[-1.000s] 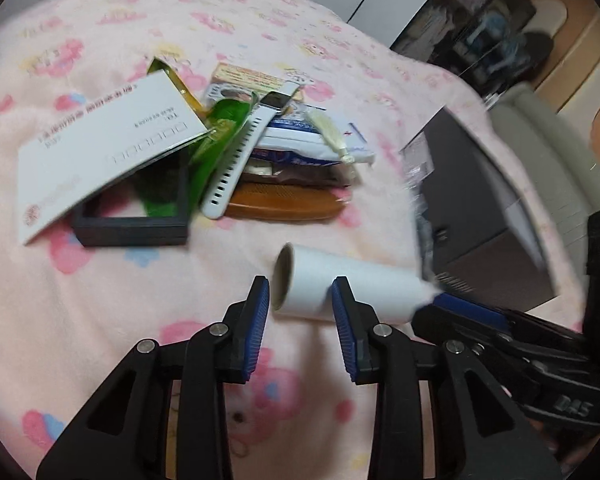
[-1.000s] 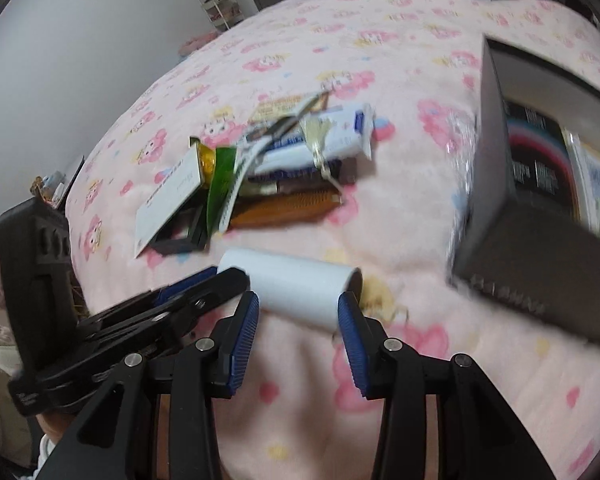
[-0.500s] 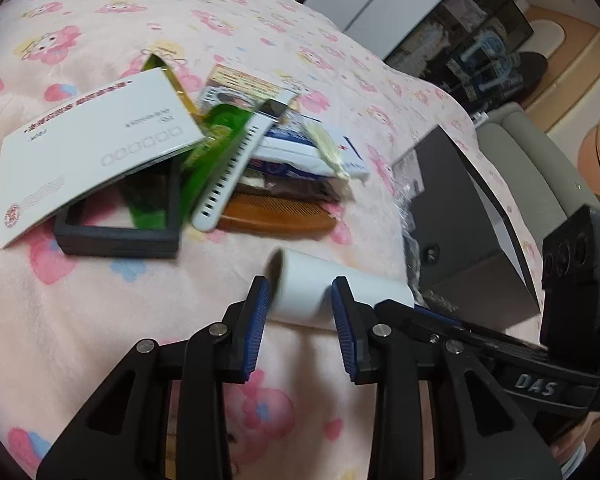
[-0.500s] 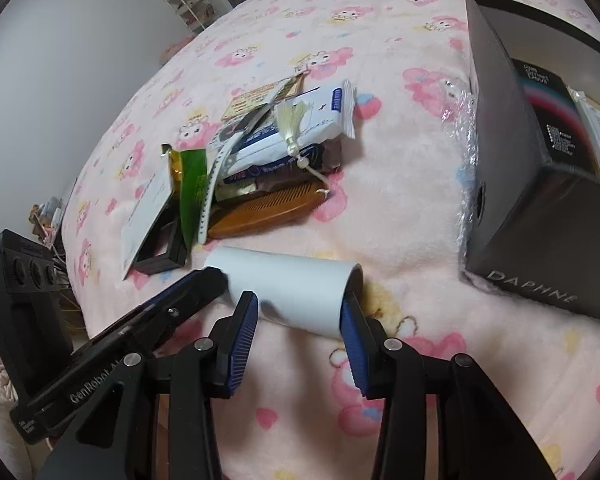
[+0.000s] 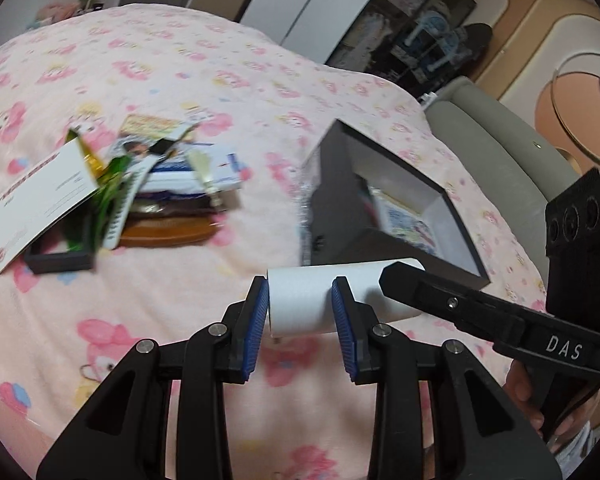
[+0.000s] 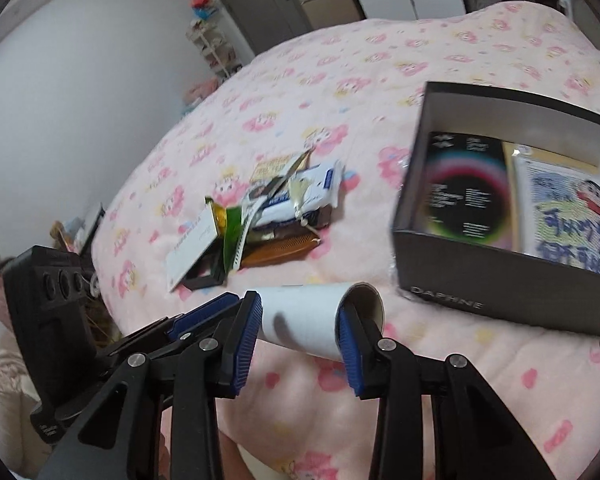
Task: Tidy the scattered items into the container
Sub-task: 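Carry the paper roll with the right tool over the DAPHNE box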
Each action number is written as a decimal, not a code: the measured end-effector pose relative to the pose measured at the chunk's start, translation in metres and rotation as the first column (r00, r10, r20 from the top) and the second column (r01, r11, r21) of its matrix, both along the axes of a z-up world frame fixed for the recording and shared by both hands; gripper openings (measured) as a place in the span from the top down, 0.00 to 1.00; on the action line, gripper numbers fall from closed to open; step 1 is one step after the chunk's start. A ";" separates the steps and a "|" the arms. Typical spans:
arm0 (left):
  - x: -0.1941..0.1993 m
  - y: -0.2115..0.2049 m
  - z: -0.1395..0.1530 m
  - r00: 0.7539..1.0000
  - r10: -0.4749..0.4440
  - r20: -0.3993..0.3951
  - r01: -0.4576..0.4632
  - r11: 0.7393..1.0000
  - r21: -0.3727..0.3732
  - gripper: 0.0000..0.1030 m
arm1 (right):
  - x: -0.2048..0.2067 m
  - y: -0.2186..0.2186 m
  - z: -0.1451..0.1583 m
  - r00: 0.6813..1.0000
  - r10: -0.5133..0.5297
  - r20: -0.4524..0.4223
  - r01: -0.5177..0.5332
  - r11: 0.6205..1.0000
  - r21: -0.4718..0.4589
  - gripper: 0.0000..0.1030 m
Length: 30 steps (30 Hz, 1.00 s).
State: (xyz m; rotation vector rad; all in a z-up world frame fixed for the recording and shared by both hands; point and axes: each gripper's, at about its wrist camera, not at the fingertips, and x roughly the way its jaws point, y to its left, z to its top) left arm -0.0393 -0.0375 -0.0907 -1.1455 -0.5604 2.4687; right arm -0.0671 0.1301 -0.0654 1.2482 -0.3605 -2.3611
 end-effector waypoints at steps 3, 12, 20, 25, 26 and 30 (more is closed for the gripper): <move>-0.005 0.025 0.020 0.998 -0.050 -0.026 0.050 0.999 -0.022 0.69 | 0.008 0.022 0.014 0.999 -0.033 -0.029 0.033 0.999 -0.012 0.67; -0.078 0.133 0.057 0.978 -0.209 0.003 0.209 0.977 -0.050 0.69 | -0.006 0.114 0.060 0.973 -0.191 -0.126 0.199 0.978 0.054 0.67; -0.117 0.212 0.031 0.947 -0.304 0.106 0.311 0.949 -0.052 0.69 | -0.024 0.194 0.035 0.947 -0.316 -0.056 0.320 0.943 0.088 0.67; -0.144 0.237 0.006 0.934 -0.305 0.188 0.319 0.946 -0.049 0.70 | -0.045 0.219 0.009 0.943 -0.333 -0.010 0.332 0.938 0.099 0.67; -0.149 0.239 0.001 0.929 -0.304 0.209 0.320 0.946 -0.047 0.70 | -0.050 0.223 0.004 0.942 -0.335 -0.001 0.334 0.937 0.102 0.67; -0.168 0.245 -0.019 0.905 -0.296 0.306 0.320 0.947 -0.030 0.70 | -0.070 0.233 -0.014 0.943 -0.331 0.048 0.325 0.940 0.102 0.67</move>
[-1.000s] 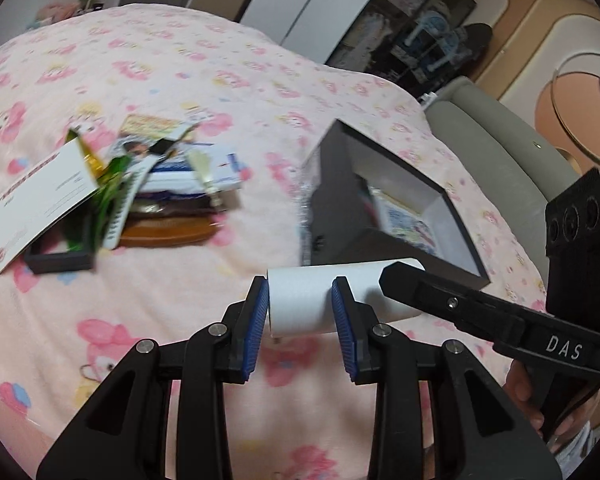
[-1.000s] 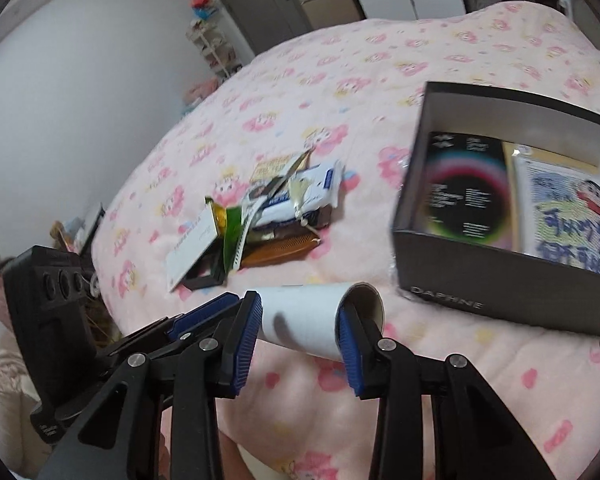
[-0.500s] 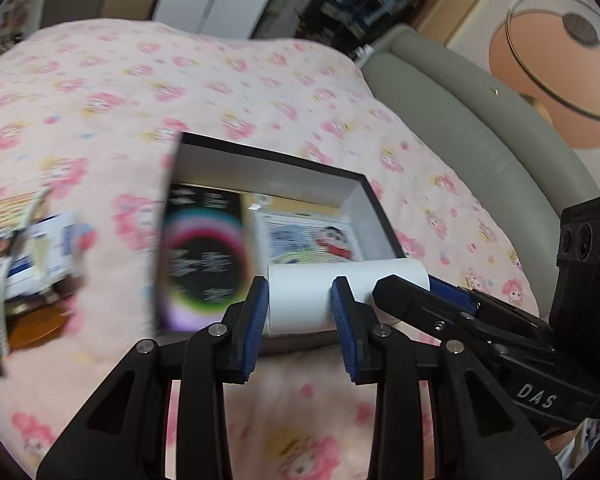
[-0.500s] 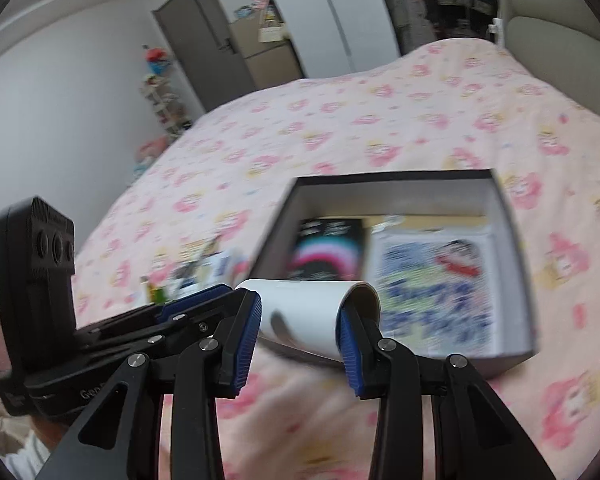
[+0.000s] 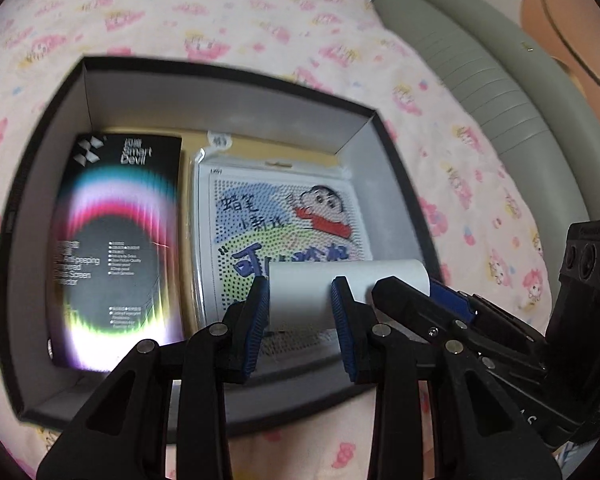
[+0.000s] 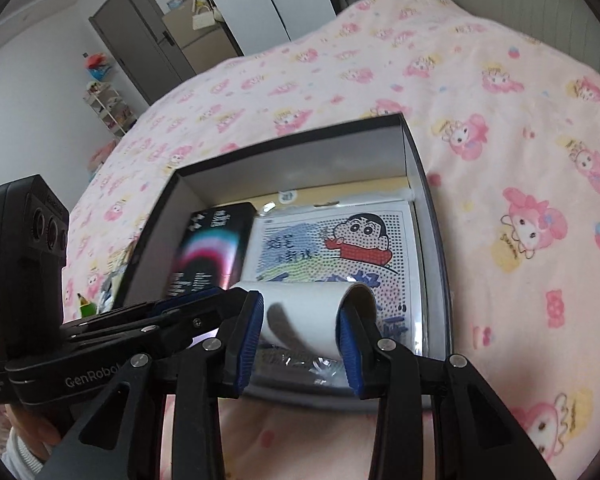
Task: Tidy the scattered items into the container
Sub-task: 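Carry the paper roll with the right tool over the DAPHNE box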
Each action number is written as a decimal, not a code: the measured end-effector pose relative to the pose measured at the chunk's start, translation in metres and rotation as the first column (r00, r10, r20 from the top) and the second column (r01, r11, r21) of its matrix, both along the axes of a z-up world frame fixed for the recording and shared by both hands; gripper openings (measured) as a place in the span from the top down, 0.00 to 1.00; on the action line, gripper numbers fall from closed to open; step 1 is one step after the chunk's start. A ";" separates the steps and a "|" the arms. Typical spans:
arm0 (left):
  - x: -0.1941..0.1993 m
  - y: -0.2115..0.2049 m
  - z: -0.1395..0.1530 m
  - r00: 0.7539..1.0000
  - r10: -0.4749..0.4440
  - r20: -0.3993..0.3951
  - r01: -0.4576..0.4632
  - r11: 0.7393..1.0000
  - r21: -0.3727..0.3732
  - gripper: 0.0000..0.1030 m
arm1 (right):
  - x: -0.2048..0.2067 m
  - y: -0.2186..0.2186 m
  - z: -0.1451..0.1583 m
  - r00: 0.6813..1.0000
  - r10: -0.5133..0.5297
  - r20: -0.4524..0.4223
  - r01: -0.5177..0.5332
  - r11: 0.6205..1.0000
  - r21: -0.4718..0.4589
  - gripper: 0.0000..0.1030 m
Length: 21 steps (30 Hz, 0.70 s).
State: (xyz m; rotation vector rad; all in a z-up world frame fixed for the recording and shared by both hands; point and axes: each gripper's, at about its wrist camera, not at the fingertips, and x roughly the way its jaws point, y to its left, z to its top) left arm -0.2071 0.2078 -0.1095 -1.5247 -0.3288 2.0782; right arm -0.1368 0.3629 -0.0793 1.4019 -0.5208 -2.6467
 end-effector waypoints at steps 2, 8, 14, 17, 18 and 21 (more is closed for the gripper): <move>-0.010 0.002 -0.009 0.997 0.007 0.080 -0.007 1.000 0.004 0.69 | -0.008 0.002 -0.007 0.999 0.009 0.032 -0.009 1.000 0.001 0.67; -0.031 0.011 -0.007 0.998 -0.002 0.070 0.004 1.000 -0.029 0.69 | -0.030 0.006 -0.013 0.995 0.048 0.087 -0.048 0.999 0.005 0.67; -0.066 0.013 -0.018 0.991 0.031 0.129 -0.037 0.998 0.044 0.66 | -0.064 0.012 -0.012 0.992 0.073 0.104 -0.079 0.996 0.053 0.67; -0.086 0.012 -0.017 0.989 0.060 0.137 -0.068 0.996 0.053 0.67 | -0.083 0.019 -0.011 0.993 0.067 0.099 -0.072 0.997 0.042 0.67; -0.089 0.010 -0.014 0.989 0.072 0.133 -0.079 0.996 0.044 0.67 | -0.089 0.023 -0.010 0.994 0.059 0.093 -0.062 0.997 0.038 0.67; -0.085 0.001 0.001 0.995 0.066 0.069 -0.068 0.997 0.036 0.66 | -0.089 0.030 -0.001 0.998 0.032 0.052 -0.035 0.998 0.058 0.67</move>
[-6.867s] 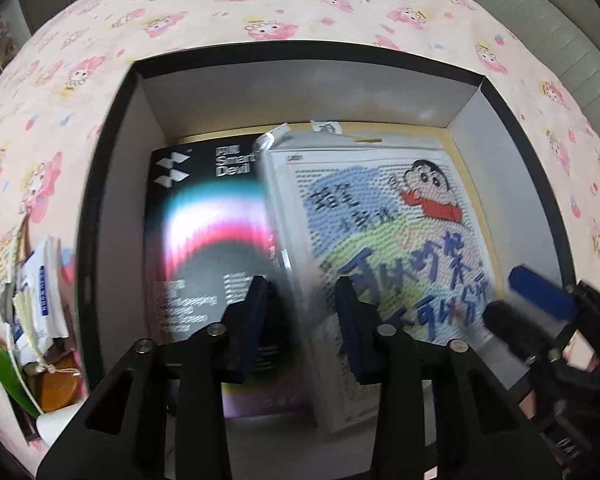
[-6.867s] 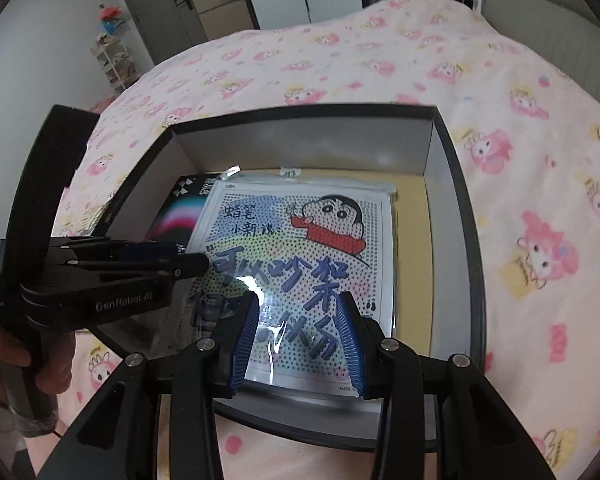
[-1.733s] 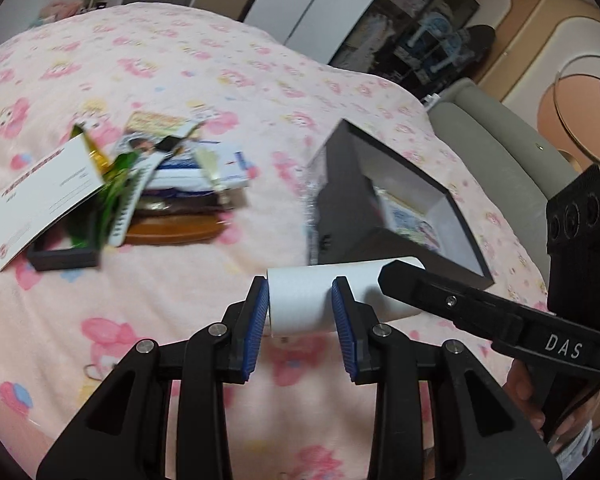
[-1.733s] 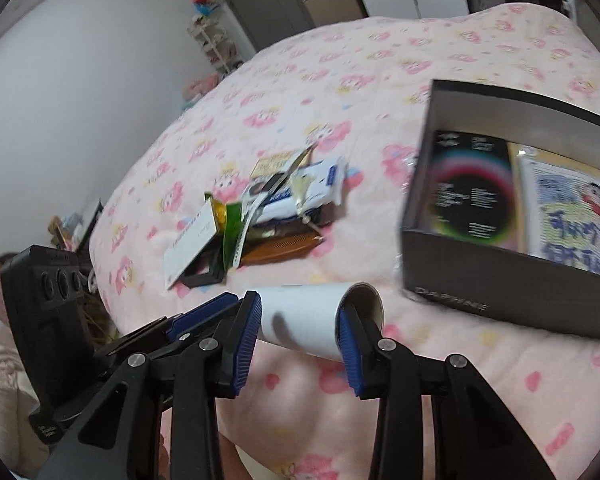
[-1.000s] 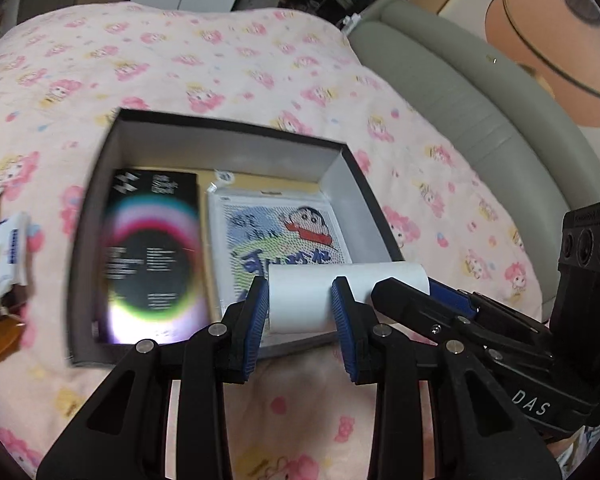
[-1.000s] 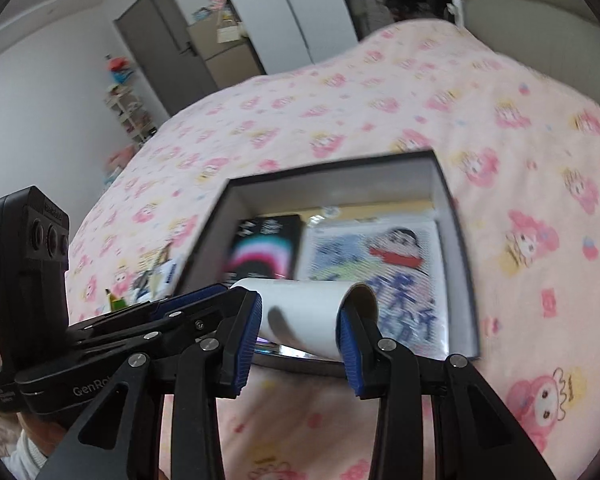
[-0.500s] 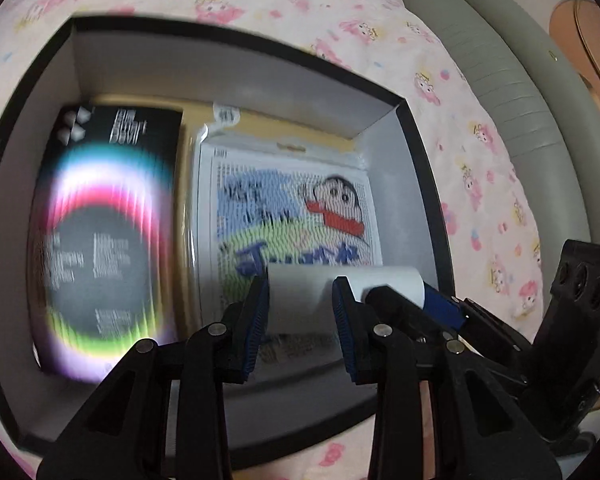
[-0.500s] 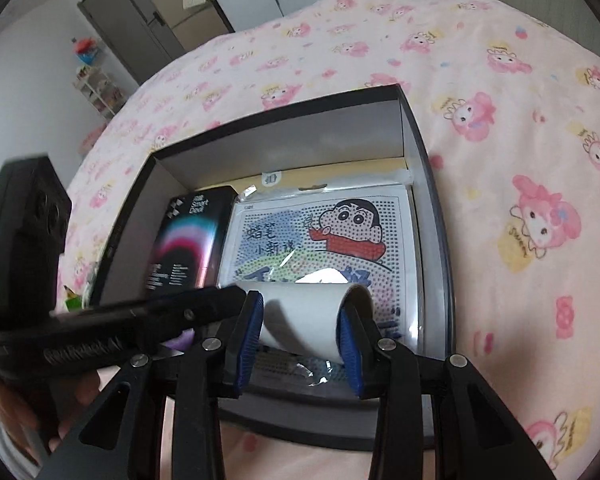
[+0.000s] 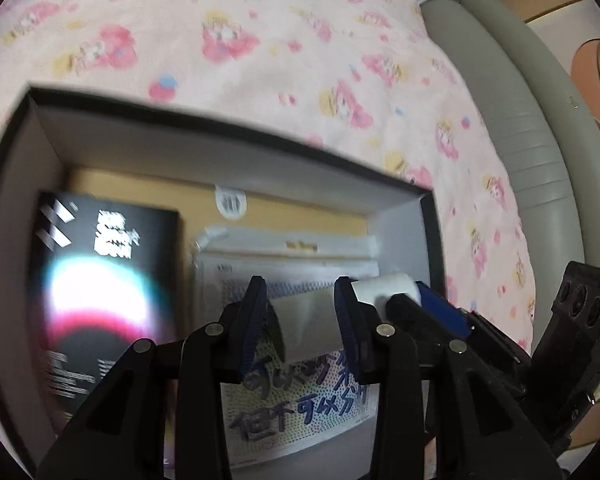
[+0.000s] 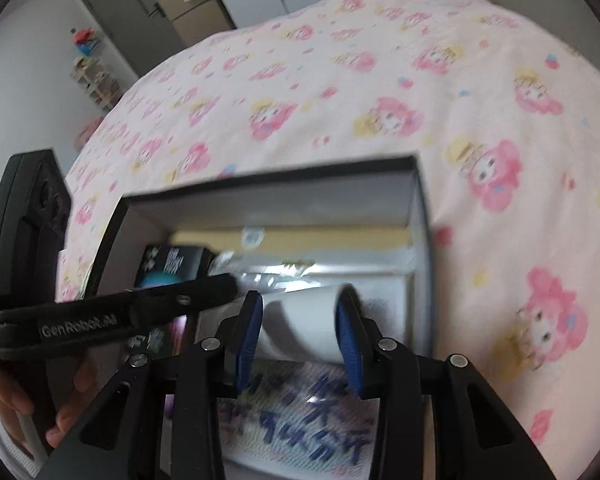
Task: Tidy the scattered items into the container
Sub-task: 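Carry the paper roll with the right tool over the DAPHNE box, then lower the paper roll into the DAPHNE box and open the right tool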
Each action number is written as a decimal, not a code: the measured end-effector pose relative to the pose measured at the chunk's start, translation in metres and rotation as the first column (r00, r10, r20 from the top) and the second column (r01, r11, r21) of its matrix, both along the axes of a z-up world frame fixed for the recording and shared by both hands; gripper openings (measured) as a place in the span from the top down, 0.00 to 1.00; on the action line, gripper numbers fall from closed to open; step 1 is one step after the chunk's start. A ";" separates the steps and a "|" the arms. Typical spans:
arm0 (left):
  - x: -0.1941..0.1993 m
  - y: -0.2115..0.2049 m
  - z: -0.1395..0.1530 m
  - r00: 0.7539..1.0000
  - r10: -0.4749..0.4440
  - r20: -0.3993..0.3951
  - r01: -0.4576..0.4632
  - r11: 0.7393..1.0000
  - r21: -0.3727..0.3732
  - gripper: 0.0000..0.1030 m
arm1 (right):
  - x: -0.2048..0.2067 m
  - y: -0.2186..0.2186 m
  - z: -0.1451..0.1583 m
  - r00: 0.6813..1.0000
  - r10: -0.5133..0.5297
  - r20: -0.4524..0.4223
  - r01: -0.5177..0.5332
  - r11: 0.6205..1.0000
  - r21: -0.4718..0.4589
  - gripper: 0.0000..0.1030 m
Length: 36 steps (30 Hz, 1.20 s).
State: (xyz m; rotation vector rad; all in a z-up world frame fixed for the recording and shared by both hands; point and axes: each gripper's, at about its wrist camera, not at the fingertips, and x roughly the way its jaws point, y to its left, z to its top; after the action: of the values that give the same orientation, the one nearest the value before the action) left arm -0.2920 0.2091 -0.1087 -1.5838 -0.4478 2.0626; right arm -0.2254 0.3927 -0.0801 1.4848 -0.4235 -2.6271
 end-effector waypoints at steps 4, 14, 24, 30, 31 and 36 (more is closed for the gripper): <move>0.016 -0.007 0.011 0.993 -0.086 -0.081 0.081 0.995 -0.059 0.66 | 0.019 0.004 0.012 0.998 -0.014 -0.067 0.017 0.999 0.042 0.67; 0.047 0.039 -0.021 0.932 -0.363 -0.008 0.346 0.894 -0.286 0.66 | 0.044 -0.017 0.002 0.996 0.089 -0.002 -0.088 0.987 0.138 0.67; 0.004 0.051 -0.019 0.954 -0.292 -0.066 0.262 0.921 -0.289 0.69 | 0.018 -0.006 -0.013 0.996 0.062 0.057 -0.069 0.989 0.131 0.68; -0.021 0.044 -0.025 0.969 -0.241 -0.057 0.216 0.935 -0.280 0.69 | -0.010 -0.002 -0.011 0.995 0.044 0.091 -0.059 0.985 0.163 0.68; -0.020 0.045 -0.025 0.970 -0.235 -0.054 0.212 0.938 -0.276 0.69 | -0.015 -0.003 -0.013 0.995 0.050 0.092 -0.065 0.982 0.175 0.68; -0.024 0.041 -0.026 0.978 -0.196 -0.068 0.178 0.961 -0.210 0.69 | -0.031 -0.005 -0.019 0.996 0.031 0.089 -0.048 0.979 0.196 0.68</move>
State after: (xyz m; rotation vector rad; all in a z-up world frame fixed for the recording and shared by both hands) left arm -0.3163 0.2503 -0.1344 -1.5731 -0.0533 2.0741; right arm -0.2563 0.3873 -0.0990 1.6483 -0.1398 -2.6483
